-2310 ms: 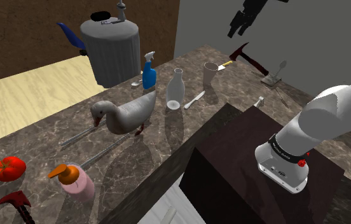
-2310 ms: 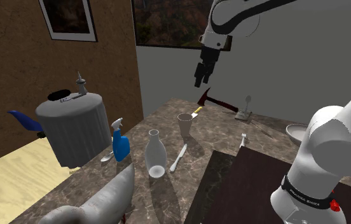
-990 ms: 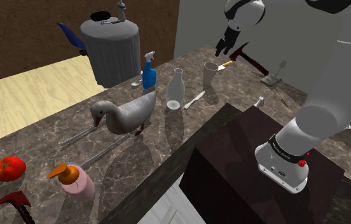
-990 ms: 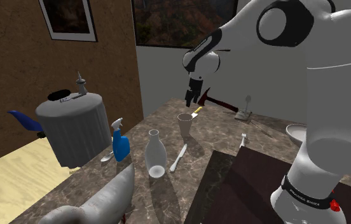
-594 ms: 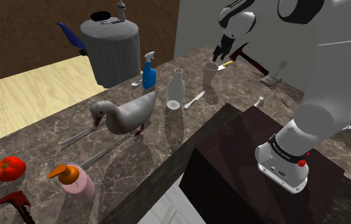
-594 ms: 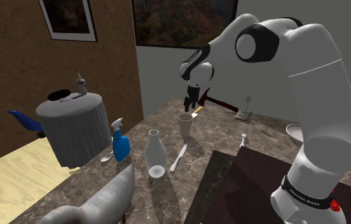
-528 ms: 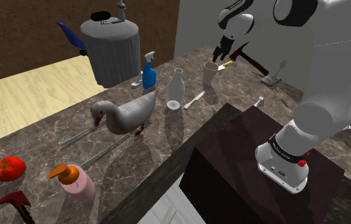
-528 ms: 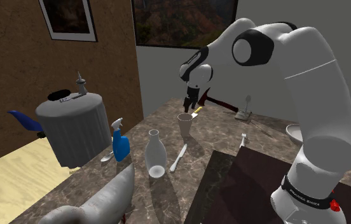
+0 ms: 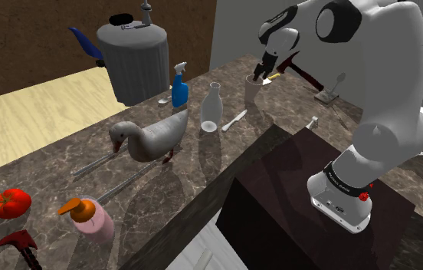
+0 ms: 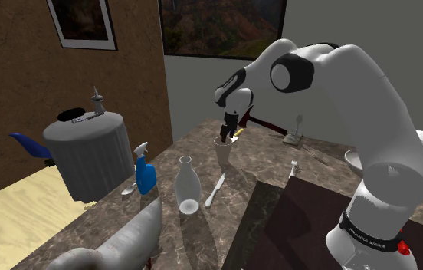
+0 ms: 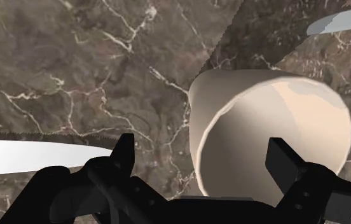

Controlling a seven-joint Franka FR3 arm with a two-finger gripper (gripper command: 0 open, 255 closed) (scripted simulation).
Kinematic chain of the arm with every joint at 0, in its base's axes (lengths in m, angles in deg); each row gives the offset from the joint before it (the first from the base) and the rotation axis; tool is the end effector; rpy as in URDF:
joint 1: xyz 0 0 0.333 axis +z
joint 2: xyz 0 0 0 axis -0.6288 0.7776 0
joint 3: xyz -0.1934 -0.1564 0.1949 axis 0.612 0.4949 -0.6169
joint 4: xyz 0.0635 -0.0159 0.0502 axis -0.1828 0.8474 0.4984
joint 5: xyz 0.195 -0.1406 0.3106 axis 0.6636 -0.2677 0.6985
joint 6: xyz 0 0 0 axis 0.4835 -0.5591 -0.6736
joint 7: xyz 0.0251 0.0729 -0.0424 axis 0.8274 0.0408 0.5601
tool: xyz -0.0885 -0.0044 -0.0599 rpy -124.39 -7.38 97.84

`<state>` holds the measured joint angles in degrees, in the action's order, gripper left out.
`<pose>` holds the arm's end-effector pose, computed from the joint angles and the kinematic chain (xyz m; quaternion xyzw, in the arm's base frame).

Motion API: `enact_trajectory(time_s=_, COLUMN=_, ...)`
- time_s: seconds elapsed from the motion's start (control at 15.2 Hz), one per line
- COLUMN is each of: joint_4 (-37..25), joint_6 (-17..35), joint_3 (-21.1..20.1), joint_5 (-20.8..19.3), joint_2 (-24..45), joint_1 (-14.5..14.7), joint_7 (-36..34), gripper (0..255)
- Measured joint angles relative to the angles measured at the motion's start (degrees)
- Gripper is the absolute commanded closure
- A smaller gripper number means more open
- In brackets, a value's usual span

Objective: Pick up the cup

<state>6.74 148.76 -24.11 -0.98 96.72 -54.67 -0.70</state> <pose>0.6228 -0.3243 0.2001 -0.9967 -0.0086 -0.0247 0.0771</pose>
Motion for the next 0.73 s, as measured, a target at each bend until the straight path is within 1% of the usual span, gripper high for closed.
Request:
enact_trajectory(time_s=0.13, joint_4=-0.25, joint_6=0.8, joint_3=-0.26, joint_5=0.31, joint_2=1.07, joint_1=-0.19, joint_7=0.28, gripper=0)
enact_trajectory(time_s=0.2, joint_4=-0.2, joint_6=0.96, joint_3=-0.31, joint_5=0.37, joint_2=1.19, joint_1=-0.21, joint_7=0.35, gripper=255)
enact_trajectory(time_s=0.73, joint_4=-0.2, joint_6=1.11, joint_3=-0.32, joint_5=0.43, joint_2=1.25, joint_1=-0.27, joint_7=0.43, gripper=255)
